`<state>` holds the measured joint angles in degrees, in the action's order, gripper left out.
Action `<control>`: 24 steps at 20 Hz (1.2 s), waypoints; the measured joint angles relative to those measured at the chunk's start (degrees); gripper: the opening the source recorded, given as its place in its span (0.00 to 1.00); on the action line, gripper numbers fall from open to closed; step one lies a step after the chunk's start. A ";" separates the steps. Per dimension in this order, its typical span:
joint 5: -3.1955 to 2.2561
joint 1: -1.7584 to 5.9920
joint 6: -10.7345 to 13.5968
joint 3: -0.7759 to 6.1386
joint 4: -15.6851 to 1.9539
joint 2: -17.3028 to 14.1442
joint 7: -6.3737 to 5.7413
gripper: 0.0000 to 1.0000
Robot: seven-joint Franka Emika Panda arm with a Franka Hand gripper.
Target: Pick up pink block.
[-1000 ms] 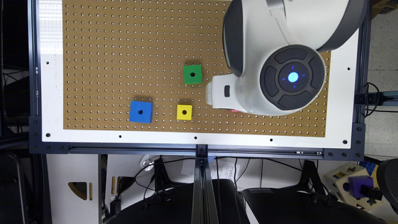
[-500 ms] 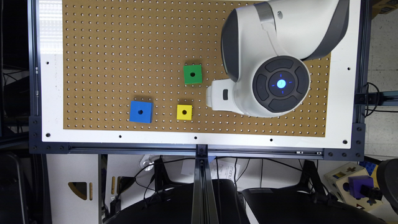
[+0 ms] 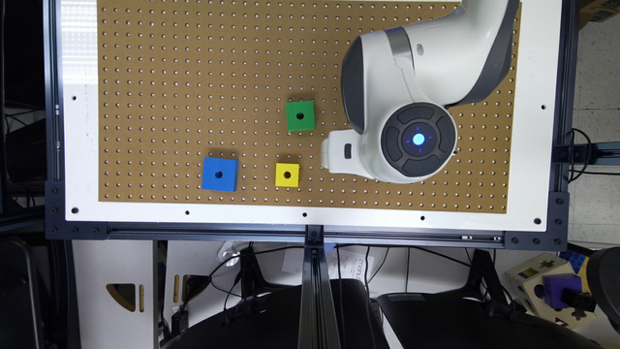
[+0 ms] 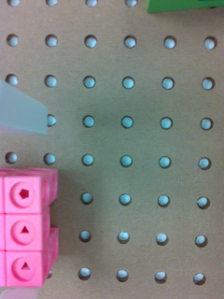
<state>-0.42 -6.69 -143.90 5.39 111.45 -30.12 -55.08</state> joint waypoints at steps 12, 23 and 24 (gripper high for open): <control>-0.11 -0.02 -3.24 0.00 -0.48 -4.09 -0.07 1.00; -0.11 0.03 -3.05 -0.15 -3.81 -6.05 -0.05 0.00; -0.11 0.04 -3.05 -0.15 -3.81 -6.05 -0.05 0.00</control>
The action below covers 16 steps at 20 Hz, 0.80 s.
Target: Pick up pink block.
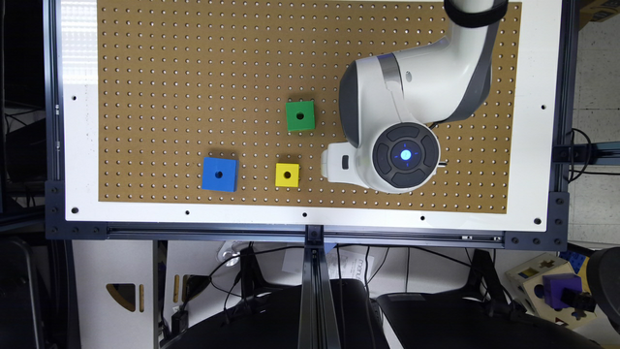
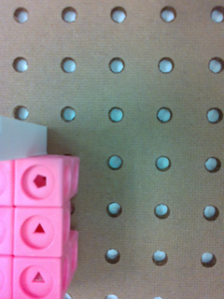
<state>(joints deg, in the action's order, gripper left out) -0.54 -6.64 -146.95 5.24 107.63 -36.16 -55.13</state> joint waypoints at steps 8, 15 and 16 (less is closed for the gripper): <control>0.00 0.00 1.35 -0.24 -0.01 0.70 0.00 0.00; 0.00 0.00 5.94 -0.25 -0.04 4.79 -0.01 0.00; 0.00 0.00 6.41 -0.25 -0.04 5.16 -0.01 0.00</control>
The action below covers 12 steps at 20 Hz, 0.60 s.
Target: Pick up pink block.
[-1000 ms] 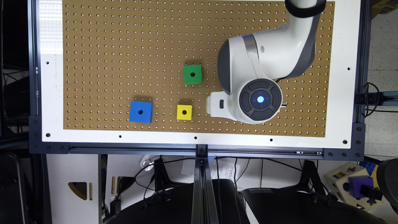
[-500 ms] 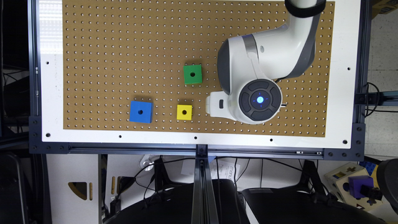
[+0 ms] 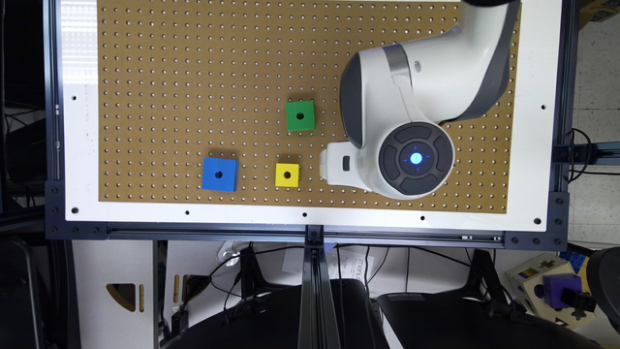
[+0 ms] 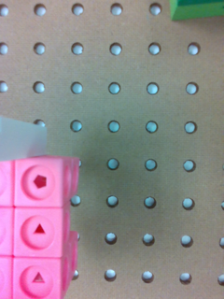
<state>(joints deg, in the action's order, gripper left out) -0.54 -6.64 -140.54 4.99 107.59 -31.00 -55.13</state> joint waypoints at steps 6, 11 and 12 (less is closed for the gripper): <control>0.00 0.00 2.18 0.00 -0.02 2.38 0.00 0.00; 0.02 0.00 6.68 0.03 -0.03 6.93 -0.01 0.00; 0.02 0.00 7.32 0.03 -0.03 7.53 -0.01 0.00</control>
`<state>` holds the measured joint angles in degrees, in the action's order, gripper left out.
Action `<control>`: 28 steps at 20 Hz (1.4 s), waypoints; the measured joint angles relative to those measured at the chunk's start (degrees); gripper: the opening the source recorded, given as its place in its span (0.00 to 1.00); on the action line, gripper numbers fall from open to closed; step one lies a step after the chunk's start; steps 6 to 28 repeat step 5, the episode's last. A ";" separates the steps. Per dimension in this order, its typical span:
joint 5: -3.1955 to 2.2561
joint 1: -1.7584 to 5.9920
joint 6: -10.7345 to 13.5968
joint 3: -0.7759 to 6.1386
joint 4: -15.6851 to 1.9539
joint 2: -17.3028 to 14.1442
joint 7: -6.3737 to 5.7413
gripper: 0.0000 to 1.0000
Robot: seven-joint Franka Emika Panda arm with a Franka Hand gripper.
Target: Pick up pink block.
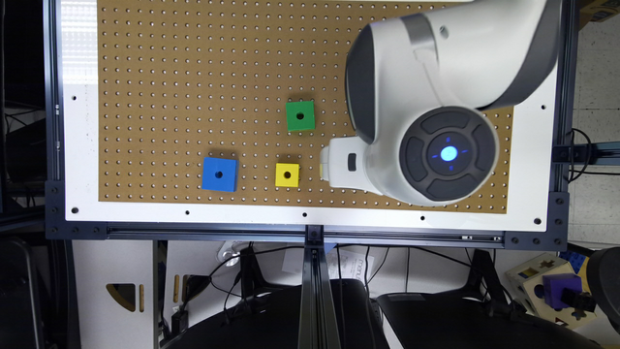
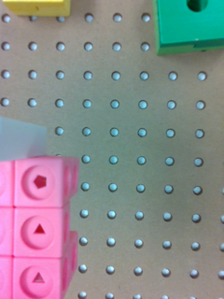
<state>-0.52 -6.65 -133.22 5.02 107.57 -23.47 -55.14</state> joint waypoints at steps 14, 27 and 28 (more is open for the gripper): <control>0.00 0.00 0.52 0.01 0.06 0.43 0.00 0.00; 0.00 0.00 0.52 0.01 0.06 0.43 0.00 0.00; 0.00 0.00 0.52 0.01 0.06 0.43 0.00 0.00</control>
